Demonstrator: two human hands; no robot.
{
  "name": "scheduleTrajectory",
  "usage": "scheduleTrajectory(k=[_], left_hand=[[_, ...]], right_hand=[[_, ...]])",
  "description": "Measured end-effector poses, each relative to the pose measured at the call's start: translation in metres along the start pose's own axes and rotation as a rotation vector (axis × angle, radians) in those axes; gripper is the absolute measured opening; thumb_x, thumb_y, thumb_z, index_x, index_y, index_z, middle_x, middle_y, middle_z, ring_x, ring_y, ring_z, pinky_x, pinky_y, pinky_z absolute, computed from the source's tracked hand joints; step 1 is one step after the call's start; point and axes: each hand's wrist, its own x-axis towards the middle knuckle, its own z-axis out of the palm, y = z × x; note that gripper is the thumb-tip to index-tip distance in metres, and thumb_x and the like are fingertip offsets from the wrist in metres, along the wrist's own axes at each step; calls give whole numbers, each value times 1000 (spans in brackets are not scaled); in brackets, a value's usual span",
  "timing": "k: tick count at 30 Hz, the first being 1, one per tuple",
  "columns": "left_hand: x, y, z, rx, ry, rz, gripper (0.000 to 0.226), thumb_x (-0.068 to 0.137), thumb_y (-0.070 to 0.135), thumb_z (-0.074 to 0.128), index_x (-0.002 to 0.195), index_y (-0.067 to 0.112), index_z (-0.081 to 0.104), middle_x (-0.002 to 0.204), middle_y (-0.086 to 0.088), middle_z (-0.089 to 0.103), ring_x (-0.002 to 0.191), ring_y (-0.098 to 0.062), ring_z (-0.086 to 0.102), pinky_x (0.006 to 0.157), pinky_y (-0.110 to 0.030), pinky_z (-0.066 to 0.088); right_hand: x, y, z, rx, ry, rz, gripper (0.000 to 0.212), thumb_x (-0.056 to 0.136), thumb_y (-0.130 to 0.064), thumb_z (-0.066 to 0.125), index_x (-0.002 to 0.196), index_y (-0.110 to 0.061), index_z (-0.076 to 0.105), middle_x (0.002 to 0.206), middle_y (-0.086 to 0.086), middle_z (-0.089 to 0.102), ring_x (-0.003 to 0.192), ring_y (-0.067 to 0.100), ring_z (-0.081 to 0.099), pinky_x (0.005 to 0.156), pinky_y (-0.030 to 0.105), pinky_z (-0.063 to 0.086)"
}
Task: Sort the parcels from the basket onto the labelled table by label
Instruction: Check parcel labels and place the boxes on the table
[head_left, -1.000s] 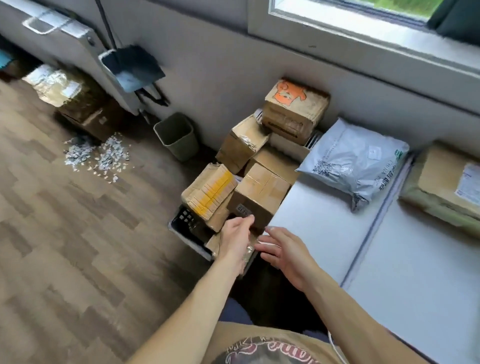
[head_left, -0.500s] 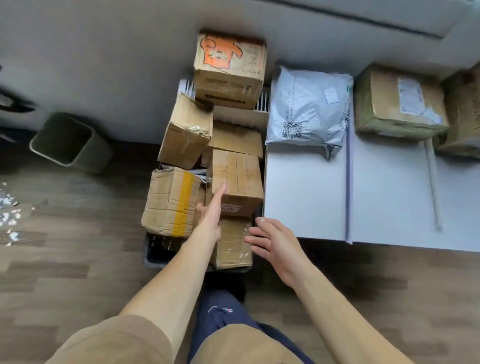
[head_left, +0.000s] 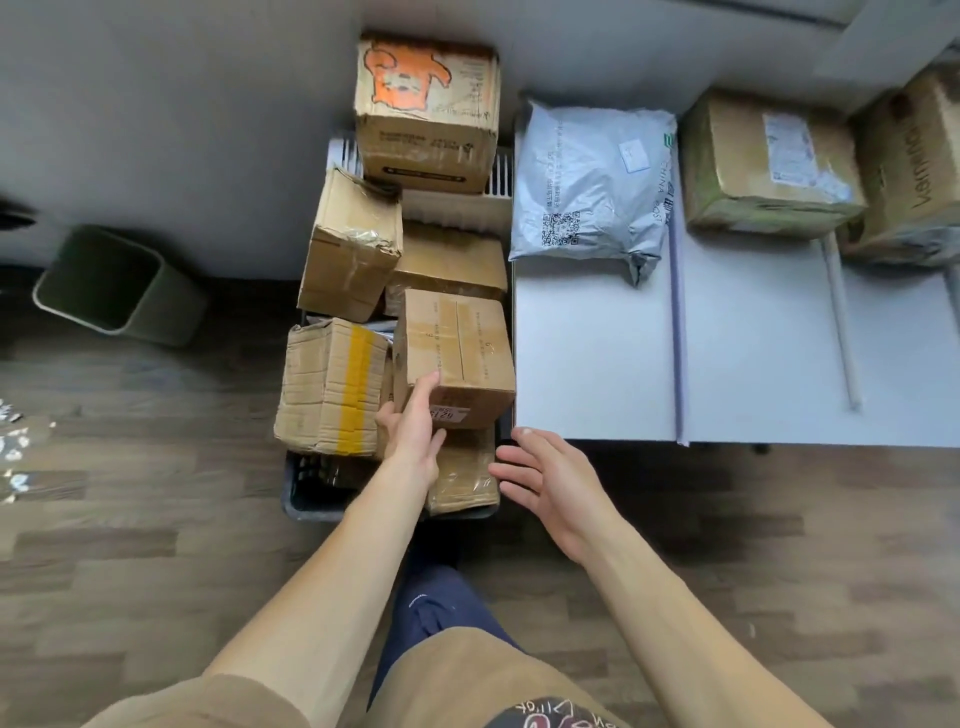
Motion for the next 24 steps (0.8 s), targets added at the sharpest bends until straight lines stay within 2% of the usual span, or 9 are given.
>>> scheduleTrajectory(k=[5, 9, 12, 15, 17, 21, 24], left_hand=[[-29, -17, -26, -2, -3, 83, 99, 83, 36, 83, 159, 26, 21, 148, -9, 49, 135, -25, 48, 118, -52, 39], [-55, -27, -43, -52, -28, 136, 73, 84, 39, 80, 146, 23, 45, 133, -6, 64, 127, -24, 57, 109, -45, 45], [-79, -37, -41, -104, -31, 219, 48, 91, 35, 74, 134, 22, 58, 126, -7, 70, 120, -23, 63, 107, -47, 50], [-103, -54, -29, -109, -89, 311, 63, 82, 46, 78, 138, 25, 59, 129, -6, 71, 123, -26, 63, 99, -44, 54], [-123, -72, -15, -130, -128, 353, 67, 80, 49, 77, 139, 23, 60, 130, -8, 70, 123, -27, 63, 96, -42, 55], [-170, -128, 33, -133, -247, 386, 67, 84, 50, 74, 143, 22, 59, 137, -11, 66, 119, -25, 62, 93, -37, 54], [-195, -156, 69, -56, -358, 428, 63, 87, 45, 71, 144, 21, 58, 137, -10, 66, 119, -24, 61, 103, -43, 51]], right_hand=[[-4, 2, -8, -37, -61, -8, 27, 105, -29, 60, 127, -13, 63, 118, 13, 73, 104, 25, 75, 98, 43, 59], [-7, -2, -23, -59, -120, -36, 29, 104, -30, 61, 128, -13, 63, 119, 12, 73, 105, 24, 75, 94, 40, 60], [-12, -8, -42, -86, -182, -68, 27, 104, -30, 60, 126, -14, 61, 120, 12, 72, 108, 24, 73, 94, 40, 58], [-18, -19, -70, -105, -260, -106, 29, 103, -33, 62, 127, -16, 59, 123, 9, 70, 114, 22, 69, 99, 41, 56], [-21, -27, -95, -134, -329, -156, 43, 97, -42, 68, 131, -18, 57, 128, 6, 67, 119, 19, 65, 104, 43, 52], [-29, -51, -170, -237, -441, -283, 95, 70, -62, 84, 148, -24, 44, 137, -3, 64, 124, 11, 61, 116, 48, 41], [-36, -78, -223, -255, -471, -339, 112, 61, -63, 84, 155, -26, 36, 143, -1, 61, 129, 15, 59, 116, 52, 41]])
